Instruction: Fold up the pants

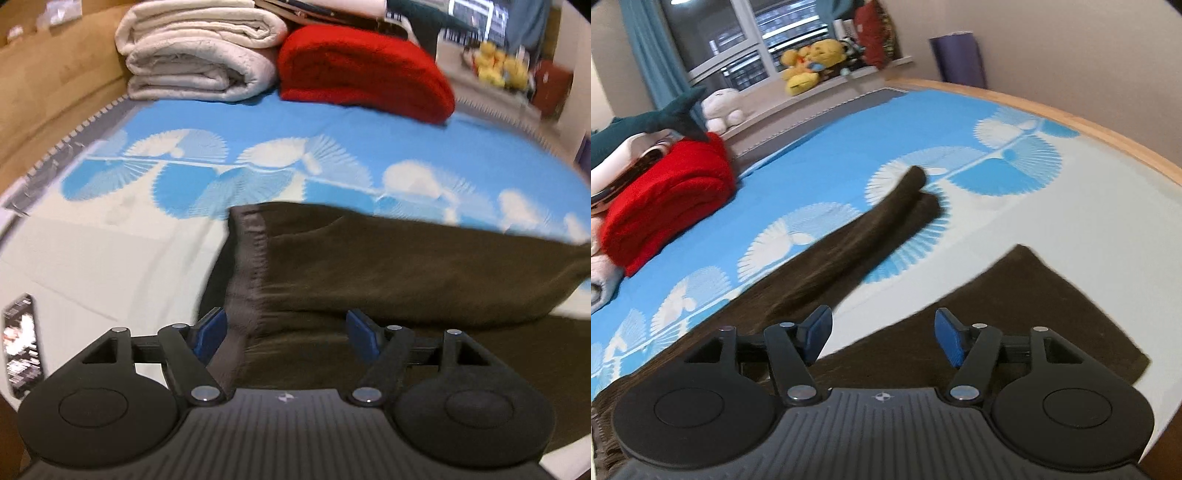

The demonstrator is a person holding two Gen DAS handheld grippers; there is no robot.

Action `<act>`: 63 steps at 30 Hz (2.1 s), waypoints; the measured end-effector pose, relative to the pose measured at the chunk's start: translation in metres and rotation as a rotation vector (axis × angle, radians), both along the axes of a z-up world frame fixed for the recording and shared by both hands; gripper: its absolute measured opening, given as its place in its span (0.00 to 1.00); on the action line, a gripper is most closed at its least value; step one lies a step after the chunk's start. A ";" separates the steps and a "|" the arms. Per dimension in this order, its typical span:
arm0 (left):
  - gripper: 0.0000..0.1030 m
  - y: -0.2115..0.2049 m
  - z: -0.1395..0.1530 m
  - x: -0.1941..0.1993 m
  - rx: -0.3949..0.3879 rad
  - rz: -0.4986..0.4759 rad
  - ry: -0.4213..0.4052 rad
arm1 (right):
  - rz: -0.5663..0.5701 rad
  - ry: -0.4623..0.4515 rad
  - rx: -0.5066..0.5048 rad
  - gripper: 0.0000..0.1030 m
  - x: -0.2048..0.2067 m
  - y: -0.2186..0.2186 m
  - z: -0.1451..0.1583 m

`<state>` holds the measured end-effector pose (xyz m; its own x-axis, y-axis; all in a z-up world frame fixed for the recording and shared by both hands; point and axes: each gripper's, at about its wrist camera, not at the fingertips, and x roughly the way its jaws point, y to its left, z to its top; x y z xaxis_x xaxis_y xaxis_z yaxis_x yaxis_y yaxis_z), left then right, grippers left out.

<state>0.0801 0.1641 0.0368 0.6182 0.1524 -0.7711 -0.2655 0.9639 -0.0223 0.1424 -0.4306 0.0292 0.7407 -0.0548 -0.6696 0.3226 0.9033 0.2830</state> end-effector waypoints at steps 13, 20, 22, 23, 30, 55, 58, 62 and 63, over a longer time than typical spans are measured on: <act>0.16 -0.005 -0.008 0.115 -0.169 0.072 0.003 | 0.018 0.031 0.079 0.24 0.050 0.013 -0.009; 0.19 -0.053 -0.020 0.154 -0.163 0.004 0.059 | -0.218 0.020 0.228 0.26 0.098 -0.075 -0.055; 0.19 -0.063 -0.020 0.157 -0.182 -0.013 0.059 | -0.263 -0.005 0.281 0.27 0.110 -0.095 -0.071; 0.19 -0.066 -0.020 0.160 -0.189 -0.022 0.053 | -0.274 -0.015 0.308 0.27 0.117 -0.103 -0.080; 0.19 -0.063 -0.028 0.167 -0.142 -0.046 0.062 | -0.254 -0.028 0.367 0.40 0.176 -0.130 -0.126; 0.33 -0.005 -0.016 0.158 -0.144 0.022 0.046 | -0.623 0.108 0.053 0.34 0.144 -0.130 -0.094; 0.34 0.018 -0.015 0.152 -0.160 0.080 0.044 | -0.530 0.229 0.057 0.34 0.157 -0.133 -0.113; 0.33 0.058 -0.011 0.141 -0.207 0.180 0.030 | -0.632 0.186 0.114 0.32 0.140 -0.136 -0.091; 0.33 0.067 -0.011 0.137 -0.218 0.203 0.026 | -0.614 0.141 0.094 0.32 0.139 -0.128 -0.073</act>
<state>0.2176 0.2316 0.0262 0.5714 0.1001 -0.8145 -0.4559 0.8640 -0.2136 0.2810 -0.5585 -0.0439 0.4979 -0.3772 -0.7809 0.8133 0.5155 0.2696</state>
